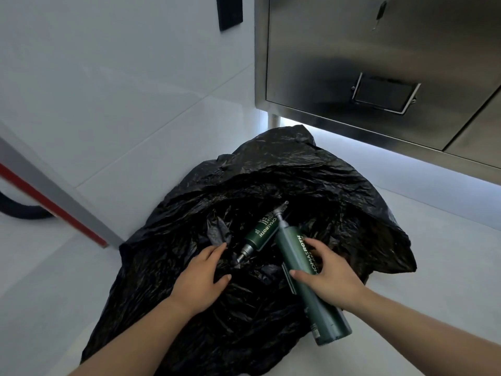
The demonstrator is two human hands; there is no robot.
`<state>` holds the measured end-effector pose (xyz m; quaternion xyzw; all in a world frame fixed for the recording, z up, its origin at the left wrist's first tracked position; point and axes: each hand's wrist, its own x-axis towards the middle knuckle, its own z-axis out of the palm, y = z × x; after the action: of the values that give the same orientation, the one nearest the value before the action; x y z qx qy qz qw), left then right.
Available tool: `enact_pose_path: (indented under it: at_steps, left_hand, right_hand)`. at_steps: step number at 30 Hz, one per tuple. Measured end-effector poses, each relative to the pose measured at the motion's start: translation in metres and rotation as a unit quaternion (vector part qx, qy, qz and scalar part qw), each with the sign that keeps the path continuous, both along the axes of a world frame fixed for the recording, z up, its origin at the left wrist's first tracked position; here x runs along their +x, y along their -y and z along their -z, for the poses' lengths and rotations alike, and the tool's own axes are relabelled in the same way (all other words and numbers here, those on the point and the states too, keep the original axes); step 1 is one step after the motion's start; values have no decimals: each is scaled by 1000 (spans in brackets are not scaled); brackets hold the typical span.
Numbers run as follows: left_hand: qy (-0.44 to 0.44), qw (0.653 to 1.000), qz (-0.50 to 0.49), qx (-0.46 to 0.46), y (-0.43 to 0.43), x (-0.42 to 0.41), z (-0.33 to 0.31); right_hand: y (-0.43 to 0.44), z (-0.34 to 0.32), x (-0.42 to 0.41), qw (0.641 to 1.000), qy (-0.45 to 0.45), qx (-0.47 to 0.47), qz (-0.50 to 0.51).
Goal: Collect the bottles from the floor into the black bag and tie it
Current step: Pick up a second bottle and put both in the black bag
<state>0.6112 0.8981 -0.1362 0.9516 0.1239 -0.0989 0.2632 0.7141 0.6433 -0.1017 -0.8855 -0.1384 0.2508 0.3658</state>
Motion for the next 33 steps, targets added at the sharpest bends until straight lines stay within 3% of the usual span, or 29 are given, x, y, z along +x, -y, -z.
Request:
enact_pose_path:
  at_steps: [3,7,10,15,20,23,27,33]
  left_hand:
    - [-1,1000,-9,2,-4,-1,-2]
    - [7,1000,-13,-7,-6,1,-7]
    - [24,999,-24,-18,-6,3,-12]
    - [55,997,-30,-45,-3,9,-18]
    - [80,995,-15,-61,8,25,-24]
    - [72,997,25,-7,10,38,-40]
    - [41,993,68,89,5,42,-107]
    - [29,993,103,56,21,25,-273]
  right_hand:
    - [-17,-2,12,998,-26,-11,49]
    - [-50,-12,38,994,22,19,101]
    - [-59,-14,31,999,11,6,52]
    - [-42,-11,6,995,82,-23,-60]
    - [-27,-17,9,987,129,-16,-94]
    - [-16,-32,16,977,178,-39,-109]
    - [10,-88,18,962,220,-96,-127]
    - [42,-250,-8,976,178,-112,-57]
